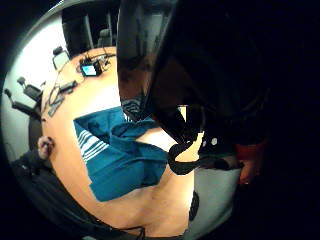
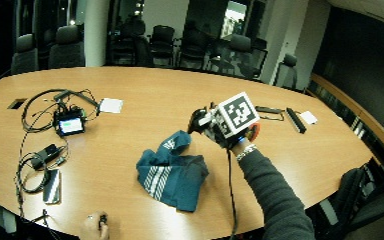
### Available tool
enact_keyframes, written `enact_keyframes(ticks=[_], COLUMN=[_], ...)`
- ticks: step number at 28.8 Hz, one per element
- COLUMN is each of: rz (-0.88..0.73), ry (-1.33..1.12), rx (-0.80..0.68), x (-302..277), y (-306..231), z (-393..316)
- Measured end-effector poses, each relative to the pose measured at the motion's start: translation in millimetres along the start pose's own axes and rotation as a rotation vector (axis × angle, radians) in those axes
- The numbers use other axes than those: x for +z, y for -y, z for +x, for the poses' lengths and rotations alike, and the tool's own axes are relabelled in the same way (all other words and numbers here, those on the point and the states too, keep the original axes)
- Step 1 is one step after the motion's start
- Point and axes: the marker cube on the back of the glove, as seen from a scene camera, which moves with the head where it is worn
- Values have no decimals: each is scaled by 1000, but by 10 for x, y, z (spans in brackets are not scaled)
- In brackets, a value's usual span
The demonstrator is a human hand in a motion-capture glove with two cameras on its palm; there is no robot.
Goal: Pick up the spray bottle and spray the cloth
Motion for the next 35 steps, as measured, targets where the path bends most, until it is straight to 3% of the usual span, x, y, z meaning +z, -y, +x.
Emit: enact_keyframes(ticks=[11, 17, 28, 35], rz=[-19, -68, -54, 162], ry=[-258, -267, -223, -2], rx=[-302, -381, -235, 21], x=[44, 183, -42, -660], y=[-217, -460, -498, -239], z=[-416, -646, -382, -263])
